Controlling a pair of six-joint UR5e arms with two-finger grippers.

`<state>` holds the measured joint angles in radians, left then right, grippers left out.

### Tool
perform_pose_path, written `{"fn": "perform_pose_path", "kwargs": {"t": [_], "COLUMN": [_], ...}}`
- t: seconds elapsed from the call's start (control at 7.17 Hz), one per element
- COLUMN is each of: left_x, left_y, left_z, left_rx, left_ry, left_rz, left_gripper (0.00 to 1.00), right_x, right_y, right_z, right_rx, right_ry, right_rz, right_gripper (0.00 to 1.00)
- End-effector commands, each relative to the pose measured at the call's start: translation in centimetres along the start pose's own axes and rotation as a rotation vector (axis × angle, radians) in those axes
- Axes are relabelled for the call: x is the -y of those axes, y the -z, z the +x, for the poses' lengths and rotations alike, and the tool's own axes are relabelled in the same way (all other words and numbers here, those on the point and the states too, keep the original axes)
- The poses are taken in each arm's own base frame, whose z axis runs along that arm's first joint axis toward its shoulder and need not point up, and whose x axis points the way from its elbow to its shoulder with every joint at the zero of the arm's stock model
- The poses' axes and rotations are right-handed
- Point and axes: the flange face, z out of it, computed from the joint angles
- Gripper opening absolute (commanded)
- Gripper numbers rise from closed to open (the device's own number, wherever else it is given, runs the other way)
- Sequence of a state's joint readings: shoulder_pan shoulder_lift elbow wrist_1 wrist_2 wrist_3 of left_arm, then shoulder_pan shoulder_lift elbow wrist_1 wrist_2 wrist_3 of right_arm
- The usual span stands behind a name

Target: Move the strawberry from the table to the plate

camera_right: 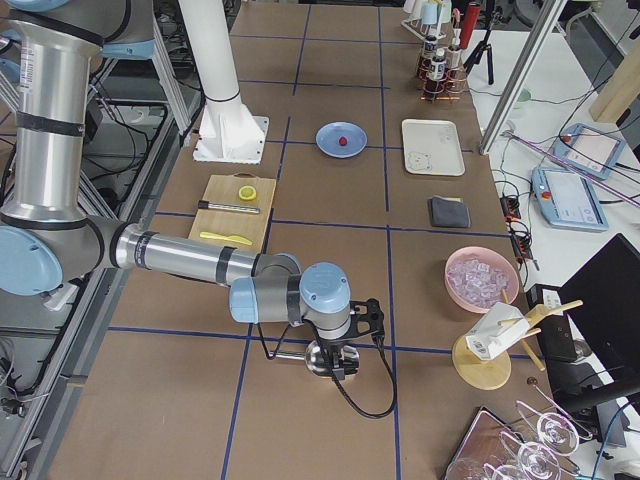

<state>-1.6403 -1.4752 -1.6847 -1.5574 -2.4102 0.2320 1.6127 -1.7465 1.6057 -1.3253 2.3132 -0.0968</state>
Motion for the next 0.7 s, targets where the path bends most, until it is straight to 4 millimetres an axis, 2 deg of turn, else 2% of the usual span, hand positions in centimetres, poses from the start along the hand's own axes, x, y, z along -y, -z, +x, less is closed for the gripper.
{"fn": "perform_pose_path", "kwargs": {"t": [0.0, 0.56], "left_x": [0.14, 0.68], "left_y": [0.09, 1.03], "left_z": [0.11, 0.96], "left_rx": [-0.001, 0.004], "left_ry": [-0.005, -0.024], "left_rz": [0.003, 0.022], "left_gripper": [1.00, 1.00], "right_x": [0.02, 0.14], "right_y": [-0.20, -0.36], "right_z": [-0.19, -0.48], "right_rx": [0.001, 0.002], "right_ry": [0.004, 0.011], "right_rz": [-0.005, -0.007], "right_gripper": [1.00, 1.00]}}
